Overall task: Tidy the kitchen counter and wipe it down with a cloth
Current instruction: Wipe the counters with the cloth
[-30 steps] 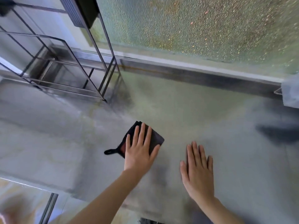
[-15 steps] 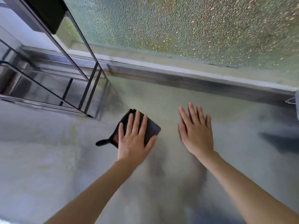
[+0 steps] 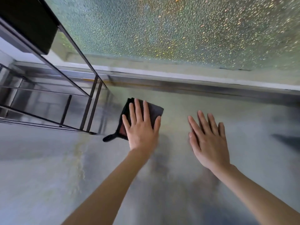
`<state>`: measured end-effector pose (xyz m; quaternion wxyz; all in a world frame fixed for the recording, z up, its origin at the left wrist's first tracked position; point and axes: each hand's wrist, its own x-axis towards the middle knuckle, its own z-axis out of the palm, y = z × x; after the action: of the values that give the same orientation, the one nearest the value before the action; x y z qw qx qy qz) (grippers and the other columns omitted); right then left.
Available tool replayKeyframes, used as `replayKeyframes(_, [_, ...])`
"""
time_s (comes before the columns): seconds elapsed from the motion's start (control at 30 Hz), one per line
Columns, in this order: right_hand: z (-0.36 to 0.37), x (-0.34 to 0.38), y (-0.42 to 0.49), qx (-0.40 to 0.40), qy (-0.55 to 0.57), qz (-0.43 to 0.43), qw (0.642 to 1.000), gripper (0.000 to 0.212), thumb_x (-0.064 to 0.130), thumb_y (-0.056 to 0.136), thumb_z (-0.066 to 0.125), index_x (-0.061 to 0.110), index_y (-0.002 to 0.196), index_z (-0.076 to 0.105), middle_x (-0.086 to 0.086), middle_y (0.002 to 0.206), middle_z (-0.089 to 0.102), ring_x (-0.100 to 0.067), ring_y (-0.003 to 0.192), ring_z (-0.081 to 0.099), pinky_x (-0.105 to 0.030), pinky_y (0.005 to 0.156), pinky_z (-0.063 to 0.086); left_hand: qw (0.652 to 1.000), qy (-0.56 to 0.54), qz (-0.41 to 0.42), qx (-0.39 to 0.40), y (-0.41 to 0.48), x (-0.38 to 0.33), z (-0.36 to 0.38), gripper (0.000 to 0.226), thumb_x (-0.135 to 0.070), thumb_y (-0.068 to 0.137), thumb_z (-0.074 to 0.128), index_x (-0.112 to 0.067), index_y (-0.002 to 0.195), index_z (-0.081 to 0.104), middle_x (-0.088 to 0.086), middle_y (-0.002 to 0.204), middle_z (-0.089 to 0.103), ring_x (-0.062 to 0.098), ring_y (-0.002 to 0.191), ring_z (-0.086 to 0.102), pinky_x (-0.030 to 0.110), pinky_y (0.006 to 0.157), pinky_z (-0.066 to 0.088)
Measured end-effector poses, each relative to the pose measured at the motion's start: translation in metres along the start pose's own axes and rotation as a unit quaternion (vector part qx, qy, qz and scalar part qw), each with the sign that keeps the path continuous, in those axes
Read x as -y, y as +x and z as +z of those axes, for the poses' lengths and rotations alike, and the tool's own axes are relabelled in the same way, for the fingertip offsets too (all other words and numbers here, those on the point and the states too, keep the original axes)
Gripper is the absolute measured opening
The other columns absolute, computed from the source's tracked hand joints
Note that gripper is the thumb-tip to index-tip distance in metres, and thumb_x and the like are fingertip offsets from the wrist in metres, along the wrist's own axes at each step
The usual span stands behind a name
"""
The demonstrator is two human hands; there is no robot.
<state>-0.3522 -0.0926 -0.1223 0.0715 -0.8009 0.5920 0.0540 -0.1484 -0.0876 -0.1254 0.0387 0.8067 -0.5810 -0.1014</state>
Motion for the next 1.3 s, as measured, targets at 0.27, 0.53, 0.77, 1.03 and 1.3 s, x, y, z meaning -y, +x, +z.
replayKeyframes(0.27, [0.001, -0.001, -0.001, 0.002, 0.001, 0.002, 1.000, 0.052, 0.044, 0.097, 0.020, 0.033, 0.147, 0.023, -0.001, 0.156, 0.021, -0.029, 0.143, 0.019, -0.051, 0.111, 0.018, 0.987, 0.014, 0.160, -0.011, -0.018, -0.012, 0.006, 0.067, -0.059, 0.090, 0.029, -0.020, 0.144, 0.031, 0.006, 0.153, 0.028, 0.025, 0.141, 0.023, 0.048, 0.112, 0.019])
replayKeyframes(0.53, [0.000, -0.001, -0.001, 0.002, 0.006, 0.003, 1.000, 0.051, 0.045, 0.097, 0.016, 0.034, 0.147, 0.022, 0.000, 0.156, 0.021, -0.029, 0.143, 0.019, -0.050, 0.112, 0.016, 0.999, -0.015, 0.034, -0.020, -0.007, -0.018, 0.004, 0.064, -0.053, 0.093, 0.030, -0.019, 0.147, 0.023, 0.007, 0.156, 0.016, 0.025, 0.144, 0.013, 0.047, 0.113, 0.005])
replayKeyframes(0.77, [0.000, -0.001, -0.001, -0.003, 0.016, -0.007, 1.000, 0.051, 0.044, 0.097, 0.017, 0.034, 0.147, 0.023, 0.000, 0.156, 0.022, -0.029, 0.144, 0.018, -0.051, 0.112, 0.018, 0.979, 0.050, 0.197, 0.008, -0.025, 0.042, -0.004, 0.066, -0.060, 0.089, 0.027, -0.026, 0.146, 0.024, -0.002, 0.155, 0.017, 0.020, 0.143, 0.018, 0.044, 0.113, 0.012])
replayKeyframes(1.03, [-0.001, 0.000, -0.001, -0.012, 0.012, -0.008, 1.000, 0.052, 0.042, 0.096, 0.020, 0.030, 0.145, 0.030, -0.003, 0.154, 0.028, -0.032, 0.141, 0.025, -0.054, 0.109, 0.023, 0.999, -0.008, -0.033, -0.002, -0.009, 0.031, -0.005, 0.068, -0.055, 0.091, 0.022, -0.018, 0.148, 0.015, 0.007, 0.158, 0.008, 0.025, 0.145, 0.006, 0.049, 0.114, 0.005])
replayKeyframes(1.3, [0.000, -0.001, -0.002, -0.013, 0.021, -0.013, 1.000, 0.052, 0.043, 0.097, 0.018, 0.032, 0.147, 0.023, -0.001, 0.157, 0.020, -0.030, 0.144, 0.016, -0.053, 0.112, 0.017, 0.987, 0.027, 0.157, 0.013, -0.087, 0.030, 0.006, 0.065, -0.058, 0.089, 0.030, -0.023, 0.144, 0.030, 0.003, 0.154, 0.022, 0.022, 0.142, 0.020, 0.049, 0.111, 0.018])
